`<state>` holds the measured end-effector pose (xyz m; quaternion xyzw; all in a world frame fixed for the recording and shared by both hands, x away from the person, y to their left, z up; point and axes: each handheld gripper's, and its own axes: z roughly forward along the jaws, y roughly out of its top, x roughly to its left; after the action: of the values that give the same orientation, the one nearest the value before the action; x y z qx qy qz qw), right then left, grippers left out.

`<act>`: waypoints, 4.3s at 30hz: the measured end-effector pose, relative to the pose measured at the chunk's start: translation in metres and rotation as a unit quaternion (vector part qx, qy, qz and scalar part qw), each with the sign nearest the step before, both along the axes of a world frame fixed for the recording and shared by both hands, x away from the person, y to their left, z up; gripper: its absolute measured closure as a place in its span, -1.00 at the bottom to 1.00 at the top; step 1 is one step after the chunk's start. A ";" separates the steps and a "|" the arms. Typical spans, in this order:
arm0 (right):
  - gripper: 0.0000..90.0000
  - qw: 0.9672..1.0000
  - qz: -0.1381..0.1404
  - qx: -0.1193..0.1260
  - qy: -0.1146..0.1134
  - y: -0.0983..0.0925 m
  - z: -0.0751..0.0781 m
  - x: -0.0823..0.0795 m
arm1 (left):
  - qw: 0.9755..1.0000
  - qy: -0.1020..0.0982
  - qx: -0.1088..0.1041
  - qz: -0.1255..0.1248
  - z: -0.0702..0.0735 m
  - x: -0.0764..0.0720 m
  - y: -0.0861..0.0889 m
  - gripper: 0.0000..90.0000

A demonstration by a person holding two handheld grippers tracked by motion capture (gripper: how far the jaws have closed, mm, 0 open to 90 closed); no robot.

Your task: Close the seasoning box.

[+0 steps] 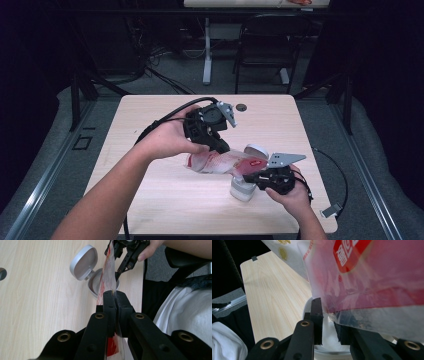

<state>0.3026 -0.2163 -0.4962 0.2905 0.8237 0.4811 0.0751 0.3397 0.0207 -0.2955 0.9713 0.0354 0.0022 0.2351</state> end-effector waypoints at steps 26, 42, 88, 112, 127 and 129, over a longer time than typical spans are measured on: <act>0.75 0.999 -0.030 0.001 -0.012 -0.012 0.003 -0.005 | 1.000 0.000 -0.012 -0.011 0.001 0.000 -0.008 0.97; 0.78 1.000 -0.012 -0.001 -0.003 -0.013 0.002 -0.011 | 1.000 0.001 -0.010 -0.015 0.002 0.000 -0.009 0.97; 0.74 1.000 -0.023 -0.012 -0.010 -0.002 -0.001 -0.003 | 1.000 -0.001 -0.011 -0.009 0.001 -0.001 -0.005 0.97; 0.82 1.000 -0.004 -0.009 -0.002 -0.003 0.000 -0.006 | 1.000 0.001 -0.016 -0.003 -0.002 0.001 0.002 0.96; 0.94 1.000 -0.001 0.006 -0.005 0.000 0.000 -0.004 | 0.999 -0.004 -0.025 0.020 -0.008 0.004 0.020 0.95; 0.94 1.000 -0.002 0.002 -0.006 0.000 0.001 -0.004 | 0.999 -0.004 -0.025 0.020 -0.009 0.004 0.021 0.95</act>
<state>0.2985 -0.2160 -0.4956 0.2888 0.8217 0.4846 0.0806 0.3437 0.0419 -0.3041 0.9642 0.0536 0.0102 0.2595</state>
